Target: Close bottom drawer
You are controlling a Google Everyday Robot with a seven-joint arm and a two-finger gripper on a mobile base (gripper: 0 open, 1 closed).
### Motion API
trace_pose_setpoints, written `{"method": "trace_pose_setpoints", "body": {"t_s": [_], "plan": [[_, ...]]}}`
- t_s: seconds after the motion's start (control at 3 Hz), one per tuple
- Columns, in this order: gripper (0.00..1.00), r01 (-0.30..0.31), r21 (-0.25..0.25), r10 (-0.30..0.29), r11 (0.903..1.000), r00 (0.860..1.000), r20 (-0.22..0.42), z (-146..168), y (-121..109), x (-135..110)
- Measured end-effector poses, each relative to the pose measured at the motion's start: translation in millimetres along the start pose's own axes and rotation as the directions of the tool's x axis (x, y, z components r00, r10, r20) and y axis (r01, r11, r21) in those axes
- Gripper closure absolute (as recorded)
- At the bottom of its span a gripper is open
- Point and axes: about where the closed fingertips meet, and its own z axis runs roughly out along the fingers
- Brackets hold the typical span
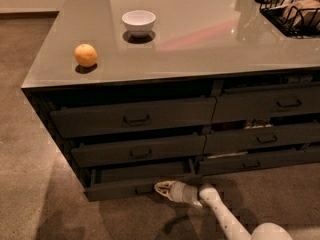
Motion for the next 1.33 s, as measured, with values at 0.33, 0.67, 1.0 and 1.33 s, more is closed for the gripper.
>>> {"method": "trace_pose_setpoints", "body": {"t_s": [0.33,0.67,1.0,1.33], "plan": [[1.00,0.003,0.015,-0.003,0.9999,1.000,0.002,1.3,-5.8,3.9],[1.00,0.002,0.040,-0.003,0.9992,1.000,0.007,-4.4,-17.2,11.5],[1.00,0.005,0.059,-0.006,0.9983,1.000,0.022,-11.2,-26.7,15.6],[1.00,0.013,0.070,-0.017,0.9975,0.999,0.045,-15.0,-39.4,15.4]]}}
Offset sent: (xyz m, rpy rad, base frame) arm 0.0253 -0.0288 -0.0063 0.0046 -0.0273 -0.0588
